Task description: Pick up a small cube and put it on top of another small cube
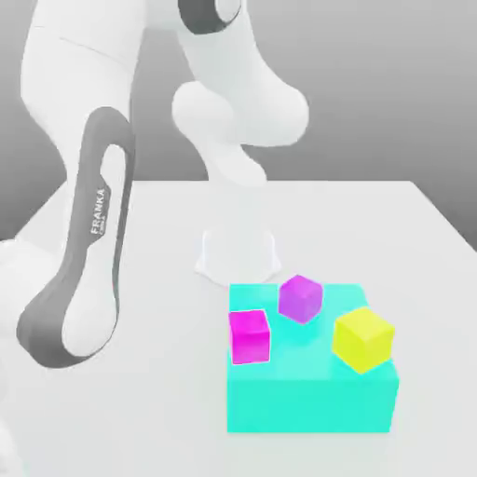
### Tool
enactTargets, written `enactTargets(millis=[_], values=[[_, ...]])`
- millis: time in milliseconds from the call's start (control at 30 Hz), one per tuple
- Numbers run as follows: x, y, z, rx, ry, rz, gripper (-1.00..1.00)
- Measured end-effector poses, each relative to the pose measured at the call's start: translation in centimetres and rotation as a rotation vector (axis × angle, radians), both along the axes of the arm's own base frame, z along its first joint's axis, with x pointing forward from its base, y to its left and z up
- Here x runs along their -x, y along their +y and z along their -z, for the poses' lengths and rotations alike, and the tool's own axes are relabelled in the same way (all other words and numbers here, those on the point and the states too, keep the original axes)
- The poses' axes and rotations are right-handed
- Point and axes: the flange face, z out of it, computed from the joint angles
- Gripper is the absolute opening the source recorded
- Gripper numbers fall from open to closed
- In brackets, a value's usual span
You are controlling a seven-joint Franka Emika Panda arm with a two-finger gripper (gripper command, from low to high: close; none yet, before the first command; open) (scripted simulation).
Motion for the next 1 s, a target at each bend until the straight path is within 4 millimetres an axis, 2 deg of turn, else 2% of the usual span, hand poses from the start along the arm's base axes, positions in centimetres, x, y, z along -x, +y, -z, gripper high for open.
enactTargets(millis=[67,100,300,500,533,733,1000], values=[[0.0,0.3,-2.9,-0.001,0.0,-0.01,-1.0],[-0.1,1.5,-4.0,-0.002,-0.001,-0.054,-1.0],[0.2,10.7,-9.8,-0.006,-0.002,-0.409,-1.0],[2.7,20.8,-14.1,-0.01,-0.003,-0.806,-1.0],[3.3,22.5,-14.7,-0.01,-0.003,-0.876,-1.0],[8.5,28.7,-17.5,-0.011,-0.004,-1.225,-1.0],[16.8,36.1,-18.9,-0.009,-0.003,-1.732,-1.0]])
